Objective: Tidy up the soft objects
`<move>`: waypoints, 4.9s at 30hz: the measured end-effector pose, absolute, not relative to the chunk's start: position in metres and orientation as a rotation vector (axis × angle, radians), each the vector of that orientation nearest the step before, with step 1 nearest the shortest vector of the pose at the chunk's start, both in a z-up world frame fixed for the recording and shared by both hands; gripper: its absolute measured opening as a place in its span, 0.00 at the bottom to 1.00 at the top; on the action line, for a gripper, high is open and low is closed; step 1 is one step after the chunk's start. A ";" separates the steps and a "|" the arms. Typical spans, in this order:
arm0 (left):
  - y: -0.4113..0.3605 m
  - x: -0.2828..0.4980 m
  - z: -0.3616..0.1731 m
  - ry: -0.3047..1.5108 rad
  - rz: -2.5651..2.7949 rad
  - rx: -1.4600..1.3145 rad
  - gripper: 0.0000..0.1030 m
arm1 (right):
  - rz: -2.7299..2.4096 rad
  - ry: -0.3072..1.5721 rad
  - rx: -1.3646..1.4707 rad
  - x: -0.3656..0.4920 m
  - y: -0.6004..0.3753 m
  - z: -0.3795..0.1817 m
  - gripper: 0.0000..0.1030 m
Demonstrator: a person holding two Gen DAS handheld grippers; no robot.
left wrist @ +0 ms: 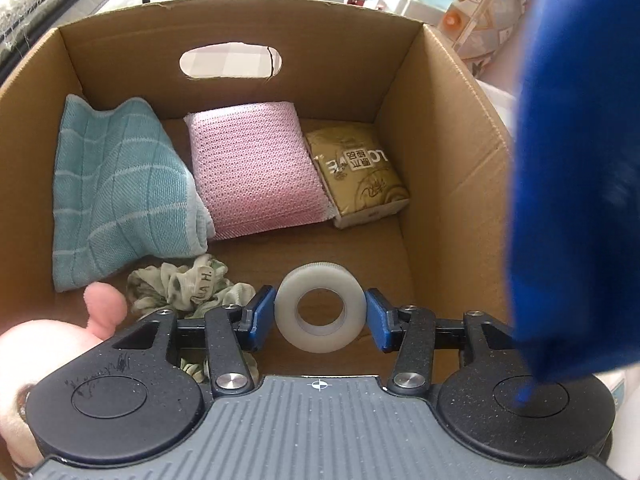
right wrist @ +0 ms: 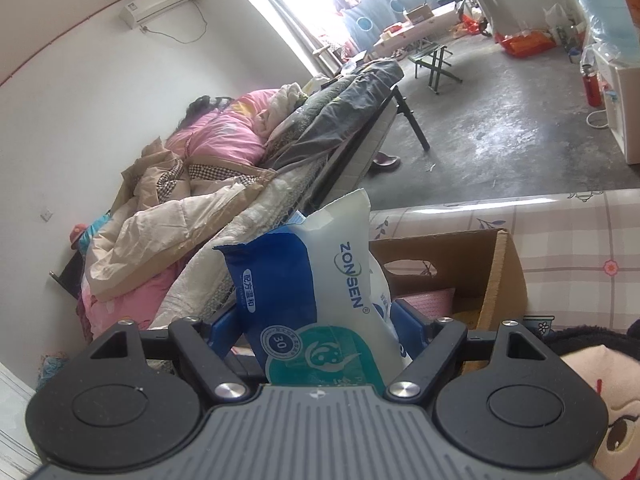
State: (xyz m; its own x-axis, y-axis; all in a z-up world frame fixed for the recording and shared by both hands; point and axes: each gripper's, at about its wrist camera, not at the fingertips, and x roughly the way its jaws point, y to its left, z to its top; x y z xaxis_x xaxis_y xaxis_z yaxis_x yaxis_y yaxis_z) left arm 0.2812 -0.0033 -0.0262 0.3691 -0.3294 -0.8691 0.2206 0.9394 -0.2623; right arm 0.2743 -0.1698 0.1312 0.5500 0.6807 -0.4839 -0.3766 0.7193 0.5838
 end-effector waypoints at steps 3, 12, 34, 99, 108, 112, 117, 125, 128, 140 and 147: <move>0.006 0.276 -0.023 1.149 -0.371 -0.159 0.59 | 0.651 0.761 0.460 0.267 -0.174 0.134 0.80; 0.072 0.232 0.023 1.030 -0.326 -0.285 0.62 | 0.658 0.759 0.476 0.243 -0.176 0.151 0.80; 0.119 0.174 0.061 0.797 -0.485 -0.424 0.73 | 0.629 1.007 0.498 0.226 -0.155 0.104 0.78; 0.052 0.296 0.038 1.216 -0.612 -0.241 0.92 | 0.655 0.697 0.589 0.108 -0.243 0.040 0.87; 0.033 0.219 0.042 1.127 -0.649 -0.177 0.96 | 0.622 0.677 0.608 0.091 -0.255 0.042 0.87; 0.030 0.197 0.032 1.121 -0.660 -0.110 0.95 | 0.612 0.679 0.607 0.084 -0.256 0.043 0.87; 0.027 0.188 0.026 1.140 -0.631 0.067 0.94 | 0.591 0.677 0.586 0.077 -0.255 0.047 0.87; 0.030 0.187 0.032 1.015 -0.573 0.188 0.92 | 0.594 0.668 0.590 0.074 -0.256 0.046 0.87; 0.025 0.199 0.021 1.039 -0.555 0.240 0.79 | 0.607 0.671 0.585 0.074 -0.253 0.047 0.87; 0.006 0.237 -0.005 1.187 -0.662 0.205 0.68 | 0.613 0.678 0.558 0.075 -0.250 0.048 0.87; 0.005 0.242 -0.016 1.237 -0.643 0.140 0.73 | 0.603 0.674 0.586 0.077 -0.255 0.046 0.87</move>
